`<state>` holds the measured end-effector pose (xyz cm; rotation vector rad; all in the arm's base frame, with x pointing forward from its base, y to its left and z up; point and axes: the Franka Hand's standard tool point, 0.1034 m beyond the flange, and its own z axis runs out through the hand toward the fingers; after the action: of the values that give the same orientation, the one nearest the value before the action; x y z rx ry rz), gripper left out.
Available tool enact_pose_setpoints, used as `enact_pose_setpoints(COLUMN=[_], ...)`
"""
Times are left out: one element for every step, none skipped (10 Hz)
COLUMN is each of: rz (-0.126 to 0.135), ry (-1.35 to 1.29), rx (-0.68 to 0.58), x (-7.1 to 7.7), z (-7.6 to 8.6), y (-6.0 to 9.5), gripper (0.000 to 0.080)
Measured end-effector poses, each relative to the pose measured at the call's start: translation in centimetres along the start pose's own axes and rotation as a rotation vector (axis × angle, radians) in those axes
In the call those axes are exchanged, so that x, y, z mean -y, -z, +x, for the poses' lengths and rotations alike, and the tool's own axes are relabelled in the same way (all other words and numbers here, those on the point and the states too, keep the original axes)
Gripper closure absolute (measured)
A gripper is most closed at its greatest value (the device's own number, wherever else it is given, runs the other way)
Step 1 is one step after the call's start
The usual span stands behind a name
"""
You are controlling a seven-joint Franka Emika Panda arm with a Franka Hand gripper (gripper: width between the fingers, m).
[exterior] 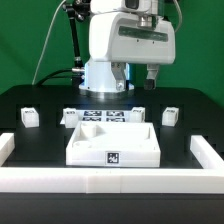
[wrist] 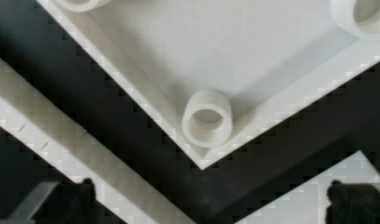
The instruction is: Assemble one leg
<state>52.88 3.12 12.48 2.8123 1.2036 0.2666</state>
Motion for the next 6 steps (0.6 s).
enact_pose_setpoints(rz=[0.0, 0.0, 0.0, 0.001, 0.001, 0.001], ry=[0.0, 0.0, 0.0, 0.0, 0.0, 0.0], rx=[0.0, 0.0, 0.0, 0.001, 0.001, 0.001], x=[0.0, 0.0, 0.0, 0.02, 0.02, 0.03], z=[0.0, 0.0, 0.0, -0.02, -0.03, -0.03], y=[0.0, 0.0, -0.01, -0.04, -0.05, -0.06], gripper=[0.015, 0.015, 0.015, 0.015, 0.015, 0.015])
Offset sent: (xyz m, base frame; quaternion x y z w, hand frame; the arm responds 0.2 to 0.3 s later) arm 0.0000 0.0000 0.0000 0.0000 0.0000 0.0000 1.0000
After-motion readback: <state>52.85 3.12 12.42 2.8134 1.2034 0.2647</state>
